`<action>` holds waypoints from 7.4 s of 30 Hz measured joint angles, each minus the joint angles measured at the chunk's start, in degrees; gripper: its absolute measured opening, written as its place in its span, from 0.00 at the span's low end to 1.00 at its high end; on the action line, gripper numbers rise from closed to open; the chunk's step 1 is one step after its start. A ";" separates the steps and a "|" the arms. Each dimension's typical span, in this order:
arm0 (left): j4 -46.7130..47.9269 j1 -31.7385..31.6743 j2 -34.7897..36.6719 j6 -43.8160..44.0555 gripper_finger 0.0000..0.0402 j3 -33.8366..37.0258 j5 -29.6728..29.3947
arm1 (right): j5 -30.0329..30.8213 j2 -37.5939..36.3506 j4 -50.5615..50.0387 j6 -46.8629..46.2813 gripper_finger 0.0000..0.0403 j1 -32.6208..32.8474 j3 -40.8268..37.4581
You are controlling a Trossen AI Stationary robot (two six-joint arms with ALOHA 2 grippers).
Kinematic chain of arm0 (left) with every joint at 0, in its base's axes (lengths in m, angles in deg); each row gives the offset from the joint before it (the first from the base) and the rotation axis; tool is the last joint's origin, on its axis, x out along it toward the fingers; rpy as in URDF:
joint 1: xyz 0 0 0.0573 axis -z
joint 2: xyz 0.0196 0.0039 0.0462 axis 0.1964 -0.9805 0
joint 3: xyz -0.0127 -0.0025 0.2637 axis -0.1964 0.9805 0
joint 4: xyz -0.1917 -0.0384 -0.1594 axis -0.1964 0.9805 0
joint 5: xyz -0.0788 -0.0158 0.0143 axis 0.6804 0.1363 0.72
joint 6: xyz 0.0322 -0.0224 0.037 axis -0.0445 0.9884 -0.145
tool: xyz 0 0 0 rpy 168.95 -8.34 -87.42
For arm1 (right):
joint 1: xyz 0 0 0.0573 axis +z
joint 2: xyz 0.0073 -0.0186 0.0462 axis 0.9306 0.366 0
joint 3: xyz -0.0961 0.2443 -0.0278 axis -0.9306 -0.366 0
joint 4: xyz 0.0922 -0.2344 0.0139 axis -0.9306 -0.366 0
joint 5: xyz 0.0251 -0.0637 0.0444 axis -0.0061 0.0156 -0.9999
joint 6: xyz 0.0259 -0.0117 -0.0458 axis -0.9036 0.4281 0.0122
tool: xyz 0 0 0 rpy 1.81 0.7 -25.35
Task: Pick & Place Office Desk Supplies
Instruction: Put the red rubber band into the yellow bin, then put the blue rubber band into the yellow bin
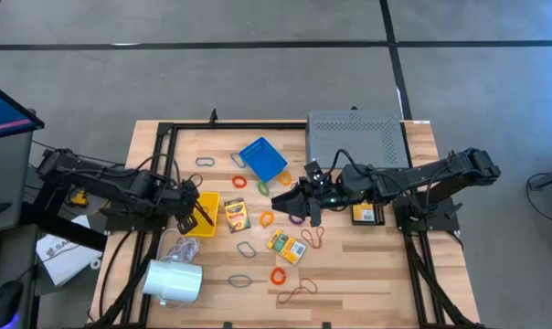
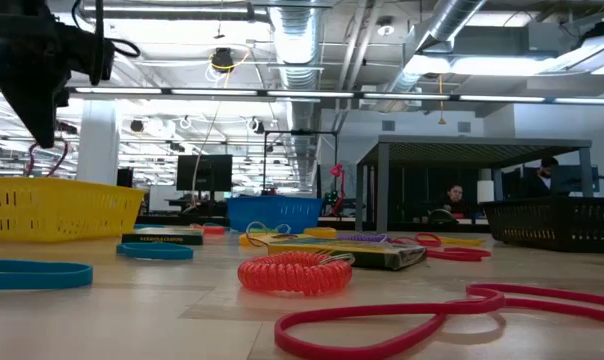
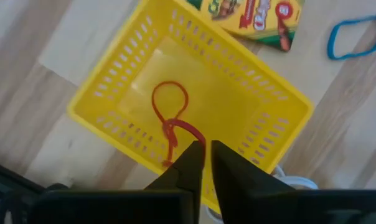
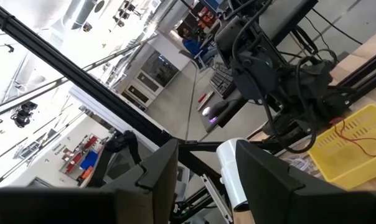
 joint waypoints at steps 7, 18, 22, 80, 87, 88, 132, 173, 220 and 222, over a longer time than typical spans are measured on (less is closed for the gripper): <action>-1.90 0.00 -2.74 -0.09 0.25 0.00 1.15 | -0.05 0.00 -0.06 0.02 0.39 0.00 0.00; -8.23 0.00 -2.50 -0.05 0.44 0.00 2.55 | -1.44 0.00 -0.04 0.02 0.39 0.00 0.00; -8.17 0.00 -2.52 -0.36 0.46 -0.02 2.59 | -1.44 0.00 0.07 0.05 0.39 0.00 0.00; -26.90 20.33 -45.42 -37.08 0.46 -24.36 6.36 | -1.44 -0.04 0.69 0.03 0.39 4.84 0.00; -27.66 20.28 -46.10 -30.98 0.46 -24.48 6.44 | -1.36 -0.04 1.57 0.04 0.39 5.25 0.02; -27.79 20.28 -46.10 -30.25 0.46 -24.48 6.46 | -1.36 -0.04 1.60 0.04 0.39 5.25 0.00; -33.85 20.00 -58.17 -24.65 0.13 -24.65 2.37 | -1.42 -0.04 1.84 4.74 0.39 6.47 0.02; -11.11 19.07 -22.79 -6.01 0.00 -24.46 -18.46 | -1.46 -0.06 1.80 6.23 0.39 6.34 0.01; -6.70 9.90 -1.23 25.53 0.00 4.44 -12.48 | -1.25 -0.06 1.82 7.13 0.39 6.01 0.00; -6.68 9.25 -1.97 25.48 0.00 4.44 -12.14 | -1.25 -0.06 1.82 7.13 0.39 6.01 0.01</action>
